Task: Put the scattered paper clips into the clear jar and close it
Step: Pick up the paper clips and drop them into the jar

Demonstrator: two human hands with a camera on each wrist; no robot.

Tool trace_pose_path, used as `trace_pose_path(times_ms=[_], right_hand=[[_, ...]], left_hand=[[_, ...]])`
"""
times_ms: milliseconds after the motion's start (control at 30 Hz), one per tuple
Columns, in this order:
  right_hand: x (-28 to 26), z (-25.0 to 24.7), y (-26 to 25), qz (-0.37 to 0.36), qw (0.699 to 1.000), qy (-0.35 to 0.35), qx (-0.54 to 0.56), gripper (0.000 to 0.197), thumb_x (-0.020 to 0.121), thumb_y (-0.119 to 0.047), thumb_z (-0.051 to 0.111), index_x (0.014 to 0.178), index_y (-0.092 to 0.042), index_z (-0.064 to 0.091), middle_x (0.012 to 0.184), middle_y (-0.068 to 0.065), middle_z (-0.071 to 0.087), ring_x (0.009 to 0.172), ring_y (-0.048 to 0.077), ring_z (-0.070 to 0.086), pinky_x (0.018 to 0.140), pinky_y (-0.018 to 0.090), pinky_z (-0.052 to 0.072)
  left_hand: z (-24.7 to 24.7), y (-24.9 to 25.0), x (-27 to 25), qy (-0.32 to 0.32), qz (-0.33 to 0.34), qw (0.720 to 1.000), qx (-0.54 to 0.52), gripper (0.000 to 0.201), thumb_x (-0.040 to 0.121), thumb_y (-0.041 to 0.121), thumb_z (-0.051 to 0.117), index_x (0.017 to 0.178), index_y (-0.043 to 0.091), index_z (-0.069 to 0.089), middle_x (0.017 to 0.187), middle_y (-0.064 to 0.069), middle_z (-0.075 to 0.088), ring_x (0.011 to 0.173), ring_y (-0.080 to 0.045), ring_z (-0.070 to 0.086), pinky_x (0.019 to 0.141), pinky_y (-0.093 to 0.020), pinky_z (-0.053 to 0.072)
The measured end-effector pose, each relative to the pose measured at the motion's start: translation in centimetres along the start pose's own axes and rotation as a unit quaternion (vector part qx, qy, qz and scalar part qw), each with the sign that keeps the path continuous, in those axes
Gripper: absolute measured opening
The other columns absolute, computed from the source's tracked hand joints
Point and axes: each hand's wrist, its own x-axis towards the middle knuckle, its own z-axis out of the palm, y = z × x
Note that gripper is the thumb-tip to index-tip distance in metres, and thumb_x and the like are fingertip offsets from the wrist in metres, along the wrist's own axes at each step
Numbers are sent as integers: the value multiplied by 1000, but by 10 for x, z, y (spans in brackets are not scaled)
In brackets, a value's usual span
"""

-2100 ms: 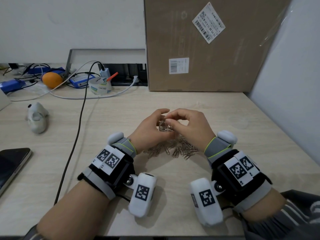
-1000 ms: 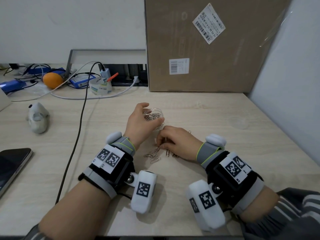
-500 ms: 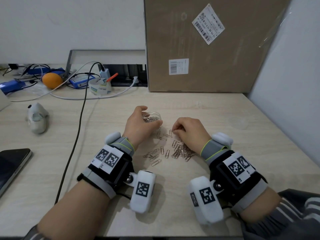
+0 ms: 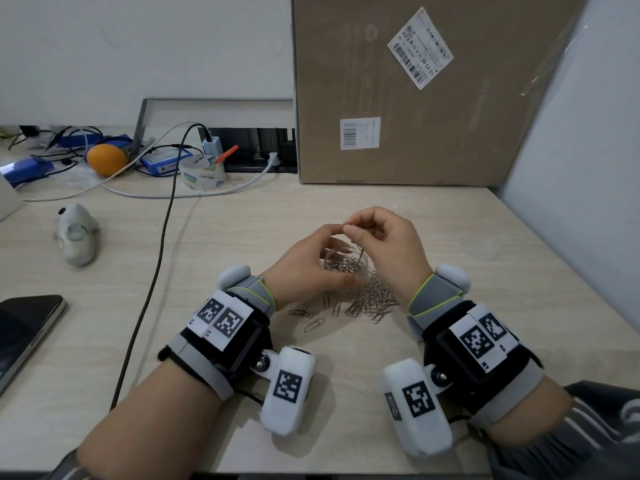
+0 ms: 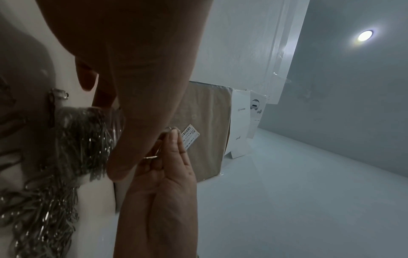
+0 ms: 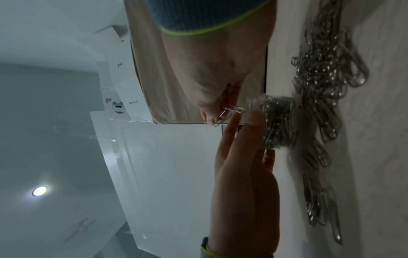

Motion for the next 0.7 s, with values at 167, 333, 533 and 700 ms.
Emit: trace_pose_path(times_ms=[167,333,533,700], right_hand=[[-3,2,3,-17,997,-36,-59,4,80,-9,68,78,-13,67,73,0,67,70,7,61,71,23,51],[-3,-5,-2,-50,992,-48,-109,24,89,-29,59,80,-13,74,80,-1,74,80,9,67,82,29,50],[5,-30,0,18,975,60,-211,56,94,-45,43,49,-15,58,49,0,60,38,3,49,64,29,47],[6,-45,10,155,898,-75,-404,65,92,-56,32,55,-8,56,58,8,65,63,26,64,77,36,51]], left_hand=[[1,-2,0,7,11,1000,-24,66,70,23,82,127,24,48,112,8,64,97,-2,60,85,-19,50],[-1,-4,2,44,-11,998,-32,76,72,24,81,136,23,41,120,3,60,110,-12,58,94,-28,48],[-8,-8,6,128,-45,989,-54,72,74,26,79,135,23,42,116,4,58,94,-4,57,86,-22,45],[-14,-14,8,187,-82,977,-57,69,76,27,76,136,20,42,118,1,55,96,-14,57,78,-22,46]])
